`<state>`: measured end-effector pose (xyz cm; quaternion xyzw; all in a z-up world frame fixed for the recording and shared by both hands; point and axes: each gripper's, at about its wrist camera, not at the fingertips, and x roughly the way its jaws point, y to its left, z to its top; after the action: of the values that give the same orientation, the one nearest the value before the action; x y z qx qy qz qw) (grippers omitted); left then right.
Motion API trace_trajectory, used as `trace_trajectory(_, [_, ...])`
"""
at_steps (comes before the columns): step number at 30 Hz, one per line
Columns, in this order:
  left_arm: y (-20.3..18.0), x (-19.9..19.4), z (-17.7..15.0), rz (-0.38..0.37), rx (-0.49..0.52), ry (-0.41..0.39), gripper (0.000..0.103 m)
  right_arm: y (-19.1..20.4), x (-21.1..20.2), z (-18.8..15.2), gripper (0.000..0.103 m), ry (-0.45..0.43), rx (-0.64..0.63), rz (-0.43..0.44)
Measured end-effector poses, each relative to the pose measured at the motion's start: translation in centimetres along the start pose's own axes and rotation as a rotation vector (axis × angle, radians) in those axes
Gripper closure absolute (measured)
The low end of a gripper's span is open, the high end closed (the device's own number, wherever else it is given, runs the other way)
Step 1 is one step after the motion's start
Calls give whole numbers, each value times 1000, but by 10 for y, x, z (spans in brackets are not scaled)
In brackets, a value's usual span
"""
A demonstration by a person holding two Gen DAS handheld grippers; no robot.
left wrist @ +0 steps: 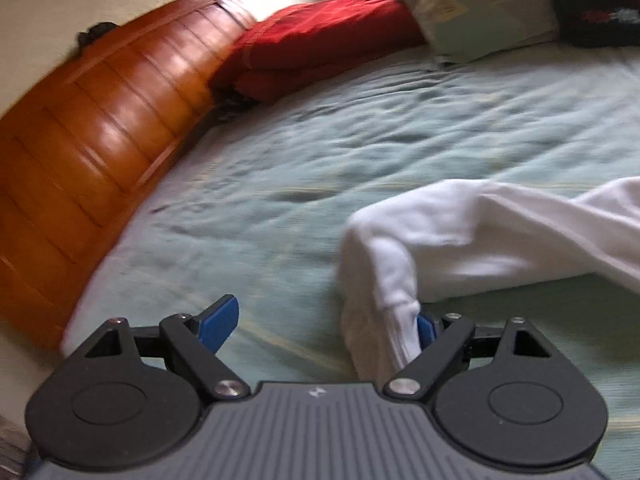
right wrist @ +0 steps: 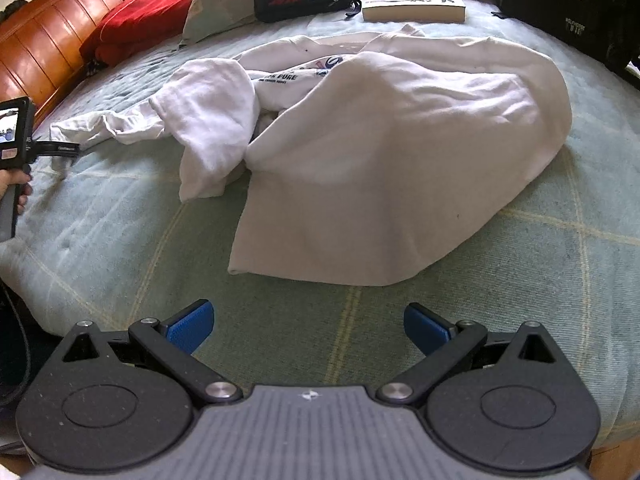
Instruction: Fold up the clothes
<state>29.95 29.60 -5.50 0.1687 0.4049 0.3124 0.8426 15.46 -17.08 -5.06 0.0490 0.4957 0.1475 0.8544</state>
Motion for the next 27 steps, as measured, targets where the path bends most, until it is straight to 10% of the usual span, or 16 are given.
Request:
trace_trajectory(9, [68,28,2,149,-82,51,17,-5,-2,1,0,-3,13,0])
trace_trajectory(27, [7,-73,-41,-376,80,-30,17,-18,-12,-6,0,-39,34,-25])
